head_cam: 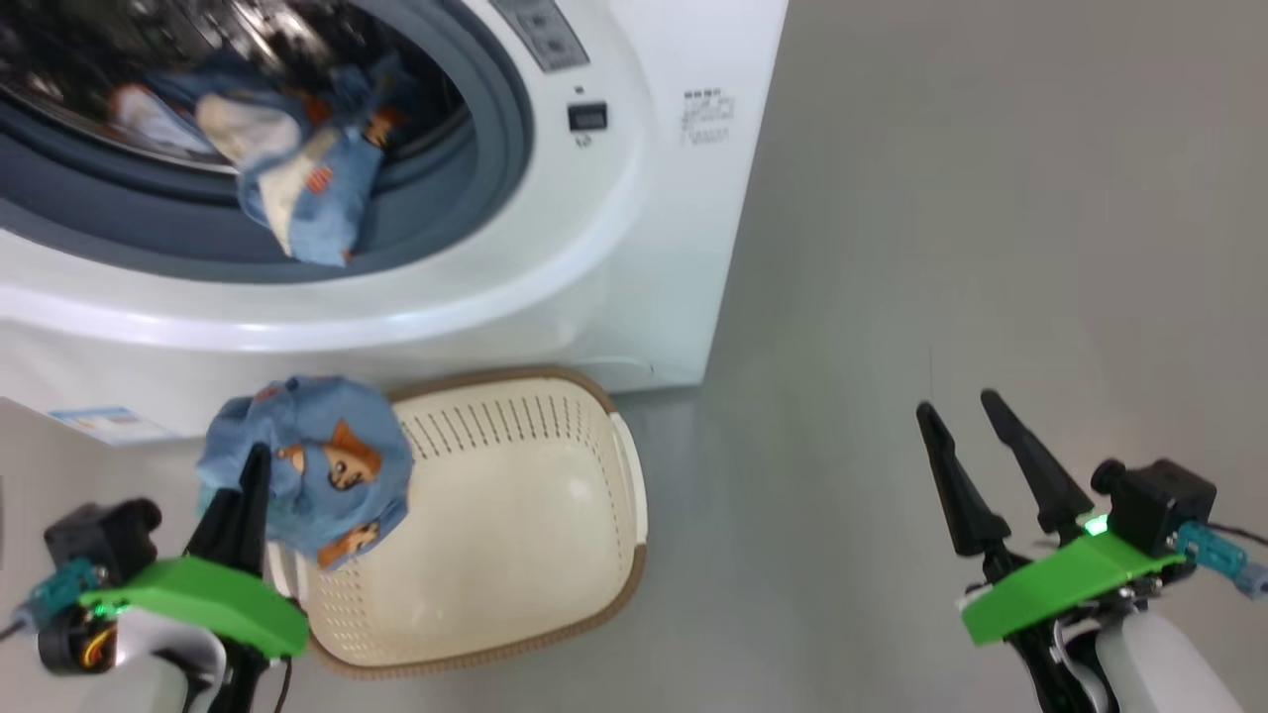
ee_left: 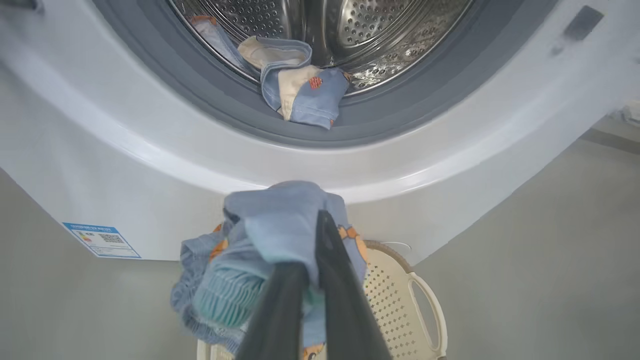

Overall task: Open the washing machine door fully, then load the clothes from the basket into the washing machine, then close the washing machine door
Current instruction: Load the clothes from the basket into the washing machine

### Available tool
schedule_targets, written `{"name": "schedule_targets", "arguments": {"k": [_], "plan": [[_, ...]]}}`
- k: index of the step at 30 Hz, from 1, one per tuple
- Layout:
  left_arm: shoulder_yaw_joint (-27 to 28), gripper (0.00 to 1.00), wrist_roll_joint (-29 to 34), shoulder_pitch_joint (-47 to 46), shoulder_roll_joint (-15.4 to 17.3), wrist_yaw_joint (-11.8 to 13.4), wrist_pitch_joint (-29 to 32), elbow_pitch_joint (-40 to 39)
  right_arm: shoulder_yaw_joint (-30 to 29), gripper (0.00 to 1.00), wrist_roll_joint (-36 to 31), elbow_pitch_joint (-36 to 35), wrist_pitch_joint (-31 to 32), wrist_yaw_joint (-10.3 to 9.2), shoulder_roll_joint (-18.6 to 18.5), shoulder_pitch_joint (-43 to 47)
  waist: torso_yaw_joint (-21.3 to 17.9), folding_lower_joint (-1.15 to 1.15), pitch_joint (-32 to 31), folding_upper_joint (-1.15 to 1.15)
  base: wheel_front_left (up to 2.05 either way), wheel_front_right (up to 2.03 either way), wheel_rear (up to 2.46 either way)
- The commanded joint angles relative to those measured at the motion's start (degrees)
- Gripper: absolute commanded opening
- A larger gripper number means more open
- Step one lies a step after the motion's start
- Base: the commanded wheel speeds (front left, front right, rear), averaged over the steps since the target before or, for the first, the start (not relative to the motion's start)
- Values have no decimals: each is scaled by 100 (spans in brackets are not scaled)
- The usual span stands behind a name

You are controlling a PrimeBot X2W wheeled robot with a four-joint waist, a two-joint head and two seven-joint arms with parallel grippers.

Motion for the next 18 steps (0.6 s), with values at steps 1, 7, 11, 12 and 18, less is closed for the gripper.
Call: {"name": "schedule_targets", "arguments": {"k": [1, 7, 11, 12, 18], "plan": [[315, 0, 145, 107, 181, -9, -37, -214, 101, 100, 34, -105, -69, 9, -74, 163, 146, 0, -411, 0, 0, 0, 0], [834, 0, 611, 703, 86, -9, -37, -725, 41, 100, 68, -105, -69, 9, -135, 465, 143, 0, -807, 0, 0, 0, 0], [1091, 0, 838, 1145, -13, -9, -37, -1037, -17, 100, 105, -106, -69, 9, -180, 671, 138, 0, -1043, 0, 0, 0, 0], [1150, 0, 888, 1258, -40, -9, -37, -1117, -35, 100, 111, -111, -69, 9, -191, 719, 135, 0, -1090, 0, 0, 0, 0], [1474, 0, 1152, 1887, -183, -9, -37, -1594, -139, 100, 129, -166, -69, 9, -261, 971, 133, 0, -1261, 0, 0, 0, 0]]}}
